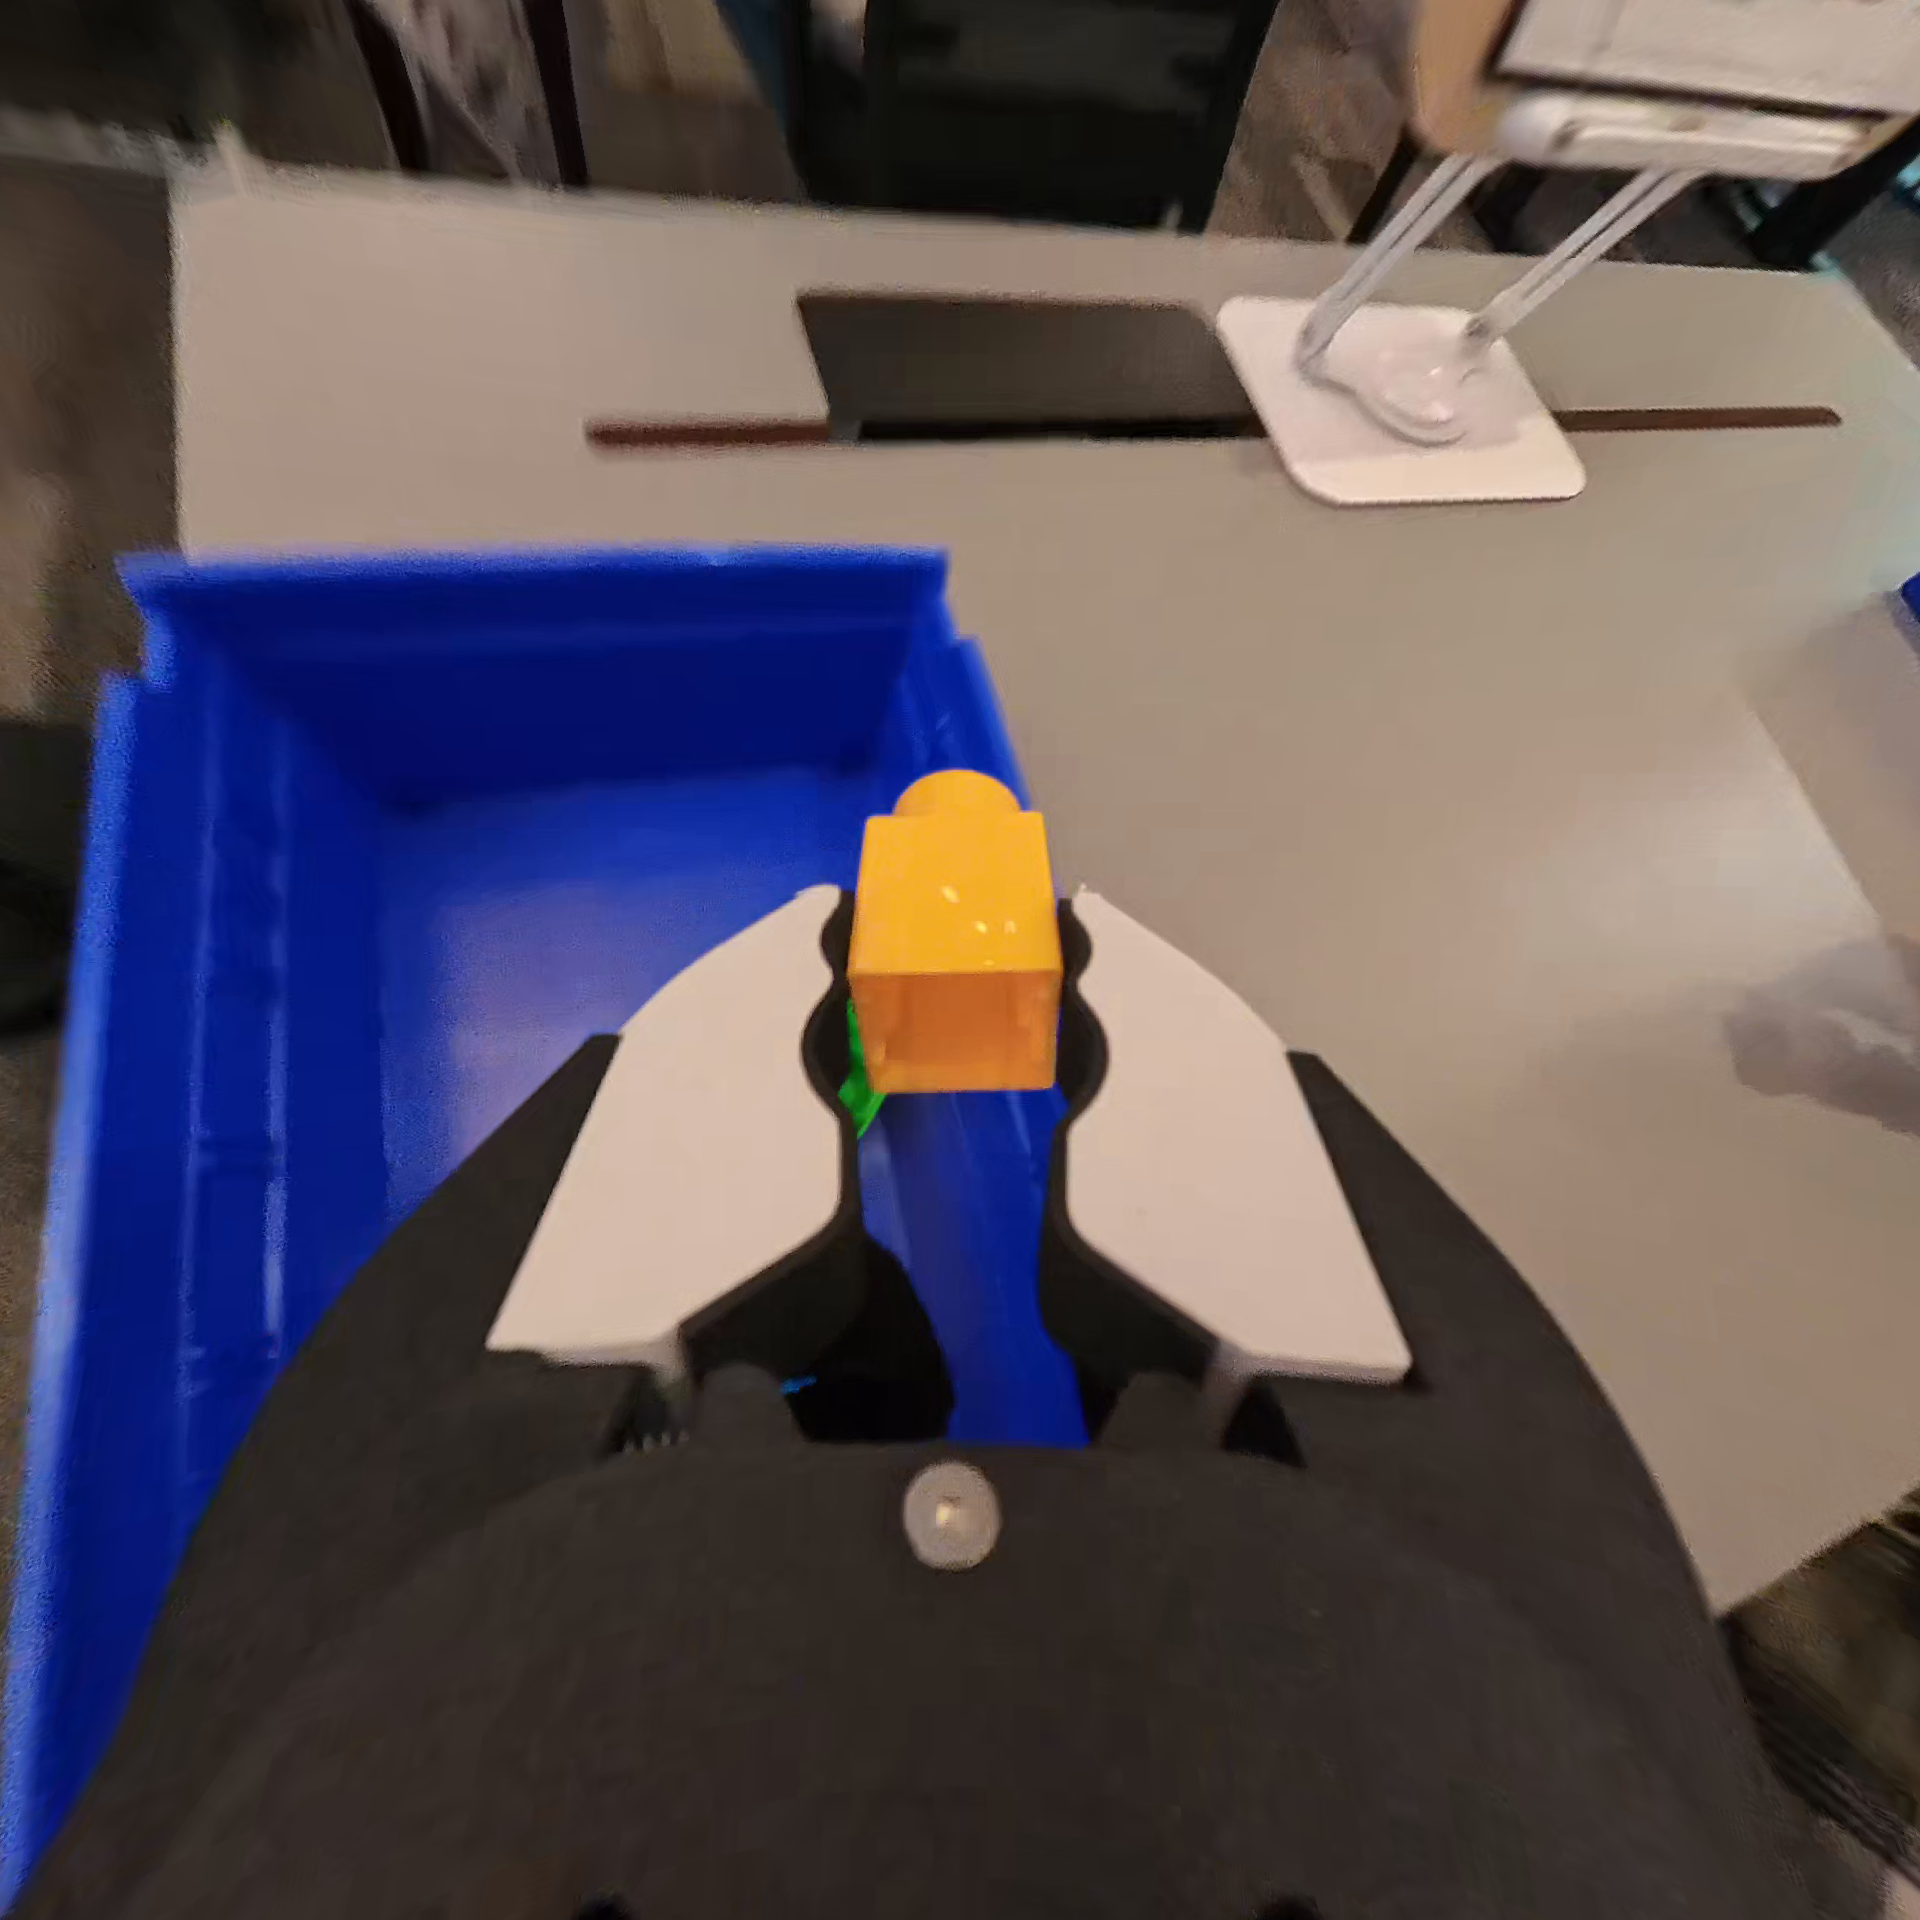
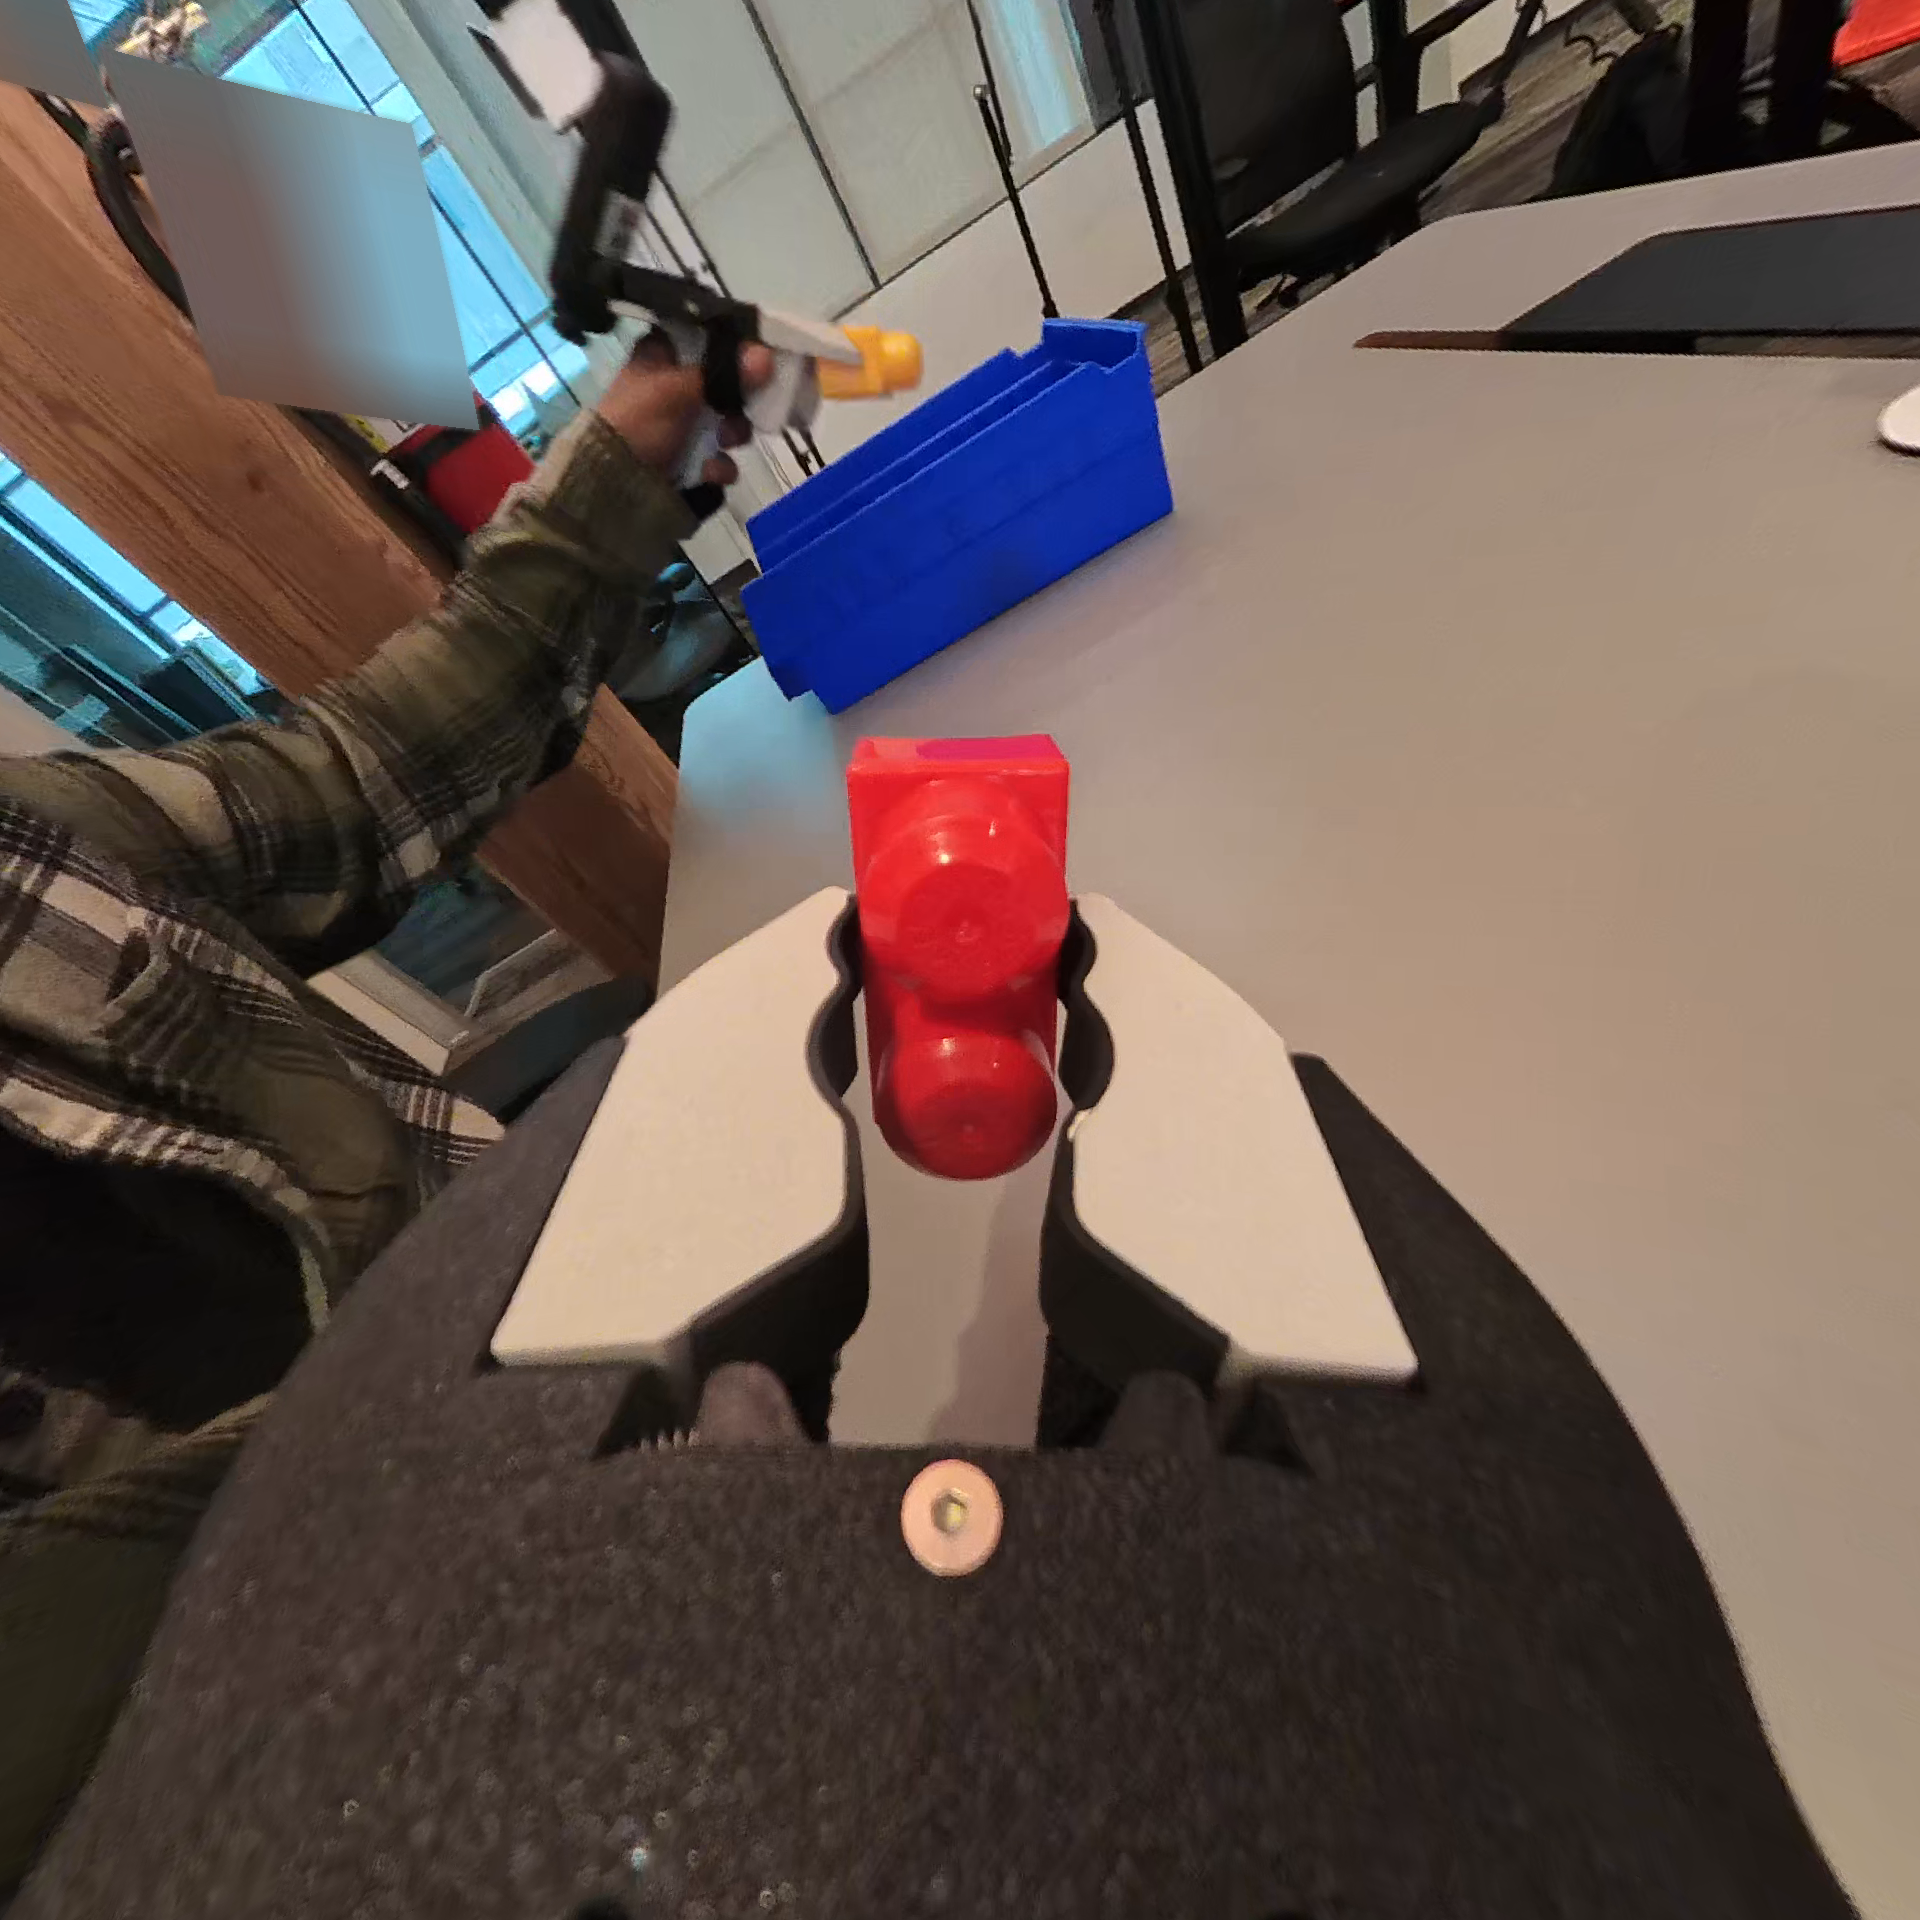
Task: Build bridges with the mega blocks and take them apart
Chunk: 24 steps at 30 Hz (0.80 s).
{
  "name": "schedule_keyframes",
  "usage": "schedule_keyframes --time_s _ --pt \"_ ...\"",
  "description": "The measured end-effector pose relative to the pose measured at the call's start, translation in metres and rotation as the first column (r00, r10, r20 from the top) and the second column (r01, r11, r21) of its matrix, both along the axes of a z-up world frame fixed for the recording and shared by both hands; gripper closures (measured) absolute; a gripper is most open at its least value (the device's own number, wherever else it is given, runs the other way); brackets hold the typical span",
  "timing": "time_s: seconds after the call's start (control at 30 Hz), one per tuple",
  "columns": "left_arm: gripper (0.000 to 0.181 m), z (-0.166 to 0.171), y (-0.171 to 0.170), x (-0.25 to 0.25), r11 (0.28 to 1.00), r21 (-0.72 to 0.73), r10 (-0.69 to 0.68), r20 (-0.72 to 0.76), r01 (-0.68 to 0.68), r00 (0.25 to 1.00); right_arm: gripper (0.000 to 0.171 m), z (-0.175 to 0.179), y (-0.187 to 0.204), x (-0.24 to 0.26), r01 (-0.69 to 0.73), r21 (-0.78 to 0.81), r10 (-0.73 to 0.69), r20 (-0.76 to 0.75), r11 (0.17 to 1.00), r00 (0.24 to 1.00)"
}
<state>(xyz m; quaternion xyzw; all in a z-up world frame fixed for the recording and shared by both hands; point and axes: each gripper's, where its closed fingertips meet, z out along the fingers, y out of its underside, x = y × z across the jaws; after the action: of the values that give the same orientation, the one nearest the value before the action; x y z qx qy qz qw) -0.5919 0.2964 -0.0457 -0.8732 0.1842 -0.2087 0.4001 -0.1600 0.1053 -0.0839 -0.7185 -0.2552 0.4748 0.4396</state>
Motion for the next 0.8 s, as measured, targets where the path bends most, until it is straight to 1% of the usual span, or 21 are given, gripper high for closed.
schedule_keyframes --time_s 0.07,0.13,0.23,0.27,0.33,0.4,0.43,0.53,0.6,0.63,0.7,0.73,0.8 --pt "0.145 -0.033 0.009 -0.017 0.994 -0.104 0.034 0.010 -0.033 0.999 0.136 -0.002 0.001 -0.006 -0.007 -0.002 0.007 0.000 1.000 1.000" --pt "0.144 -0.060 0.014 -0.028 0.987 -0.148 0.052 -0.046 -0.058 0.998 0.136 -0.003 0.001 -0.011 -0.016 -0.009 0.016 -0.004 1.000 1.000" --pt "0.144 -0.080 0.016 -0.025 0.978 -0.206 0.036 -0.026 -0.041 0.999 0.136 -0.007 0.000 -0.015 -0.021 -0.020 0.021 0.001 1.000 1.000" --pt "0.142 -0.083 0.015 -0.023 0.975 -0.221 0.022 -0.013 -0.024 1.000 0.136 -0.007 0.000 -0.016 -0.021 -0.024 0.021 0.000 0.999 1.000" --pt "0.128 -0.081 0.018 -0.022 0.978 -0.208 0.030 -0.026 -0.035 0.999 0.136 -0.007 0.001 -0.016 -0.021 -0.026 0.021 -0.004 0.999 1.000" --pt "0.114 -0.062 0.019 -0.019 0.990 -0.136 0.030 -0.043 -0.036 0.999 0.136 -0.005 0.001 -0.015 -0.017 -0.023 0.017 -0.010 1.000 1.000" --pt "0.110 -0.046 0.020 -0.013 0.996 -0.079 0.028 -0.037 -0.030 0.999 0.136 -0.005 0.001 -0.015 -0.016 -0.021 0.015 -0.013 1.000 1.000" --pt "0.108 0.011 0.004 0.034 0.992 0.103 -0.067 0.002 0.066 0.998 0.136 -0.002 0.002 -0.016 -0.014 -0.017 0.013 -0.016 1.000 1.000" --pt "0.109 0.035 -0.022 0.087 0.966 0.161 -0.206 0.019 0.200 0.978 0.136 0.000 0.003 -0.017 -0.022 -0.017 0.022 -0.032 1.000 0.999" --pt "0.108 0.040 -0.038 0.117 0.946 0.170 -0.283 0.027 0.275 0.959 0.136 0.001 0.003 -0.018 -0.021 -0.015 0.021 -0.031 1.000 0.999" --pt "0.108 0.041 -0.071 0.179 0.884 0.181 -0.447 0.059 0.430 0.893 0.136 0.003 0.004 -0.021 -0.029 -0.015 0.028 -0.041 0.999 0.999" --pt "0.108 0.038 -0.088 0.209 0.846 0.180 -0.522 0.092 0.501 0.848 0.136 0.005 0.003 -0.022 -0.034 -0.014 0.033 -0.052 0.999 0.998" --pt "0.108 0.025 -0.121 0.265 0.762 0.165 -0.647 0.200 0.626 0.736 0.136 0.010 0.003 -0.025 -0.044 -0.008 0.043 -0.065 0.999 0.997"
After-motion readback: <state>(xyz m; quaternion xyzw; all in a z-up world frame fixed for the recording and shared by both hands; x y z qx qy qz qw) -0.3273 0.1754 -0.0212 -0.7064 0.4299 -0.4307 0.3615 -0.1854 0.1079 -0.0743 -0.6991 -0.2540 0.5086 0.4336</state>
